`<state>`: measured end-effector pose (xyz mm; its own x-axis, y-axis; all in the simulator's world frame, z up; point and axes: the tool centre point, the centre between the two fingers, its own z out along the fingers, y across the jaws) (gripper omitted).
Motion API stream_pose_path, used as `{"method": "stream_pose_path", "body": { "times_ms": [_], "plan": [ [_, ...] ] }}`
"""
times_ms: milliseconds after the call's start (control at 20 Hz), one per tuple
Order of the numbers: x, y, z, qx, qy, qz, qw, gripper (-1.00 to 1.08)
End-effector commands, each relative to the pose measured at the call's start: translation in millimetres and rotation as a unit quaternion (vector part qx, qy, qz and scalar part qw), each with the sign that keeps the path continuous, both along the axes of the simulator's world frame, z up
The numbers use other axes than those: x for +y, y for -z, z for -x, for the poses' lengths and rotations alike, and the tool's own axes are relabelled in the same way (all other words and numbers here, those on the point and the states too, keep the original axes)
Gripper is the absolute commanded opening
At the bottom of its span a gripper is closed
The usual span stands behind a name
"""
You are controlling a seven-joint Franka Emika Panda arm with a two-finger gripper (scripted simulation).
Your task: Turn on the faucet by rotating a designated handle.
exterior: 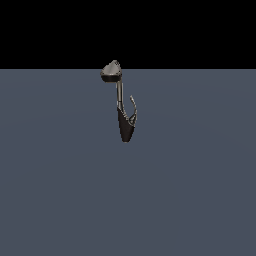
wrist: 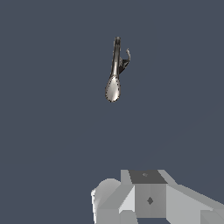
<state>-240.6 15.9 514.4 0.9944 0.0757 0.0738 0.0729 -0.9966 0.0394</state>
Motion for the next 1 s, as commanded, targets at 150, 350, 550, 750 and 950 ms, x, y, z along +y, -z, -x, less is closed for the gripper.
{"method": "stream_pose_path", "body": {
  "times_ms": [150,350,550,750,950],
  "plan": [
    [1,1,-2,0.001,0.003,-0.001,1.0000,-1.00],
    [3,4,-8,0.007,0.015,-0.007,0.9998,-1.00],
    [8,11,-20,0.016,0.037,-0.016,0.9990,-1.00],
    [13,20,-38,0.030,0.070,-0.030,0.9967,-1.00],
    [20,33,-61,0.048,0.112,-0.048,0.9914,-1.00]
  ]
}}
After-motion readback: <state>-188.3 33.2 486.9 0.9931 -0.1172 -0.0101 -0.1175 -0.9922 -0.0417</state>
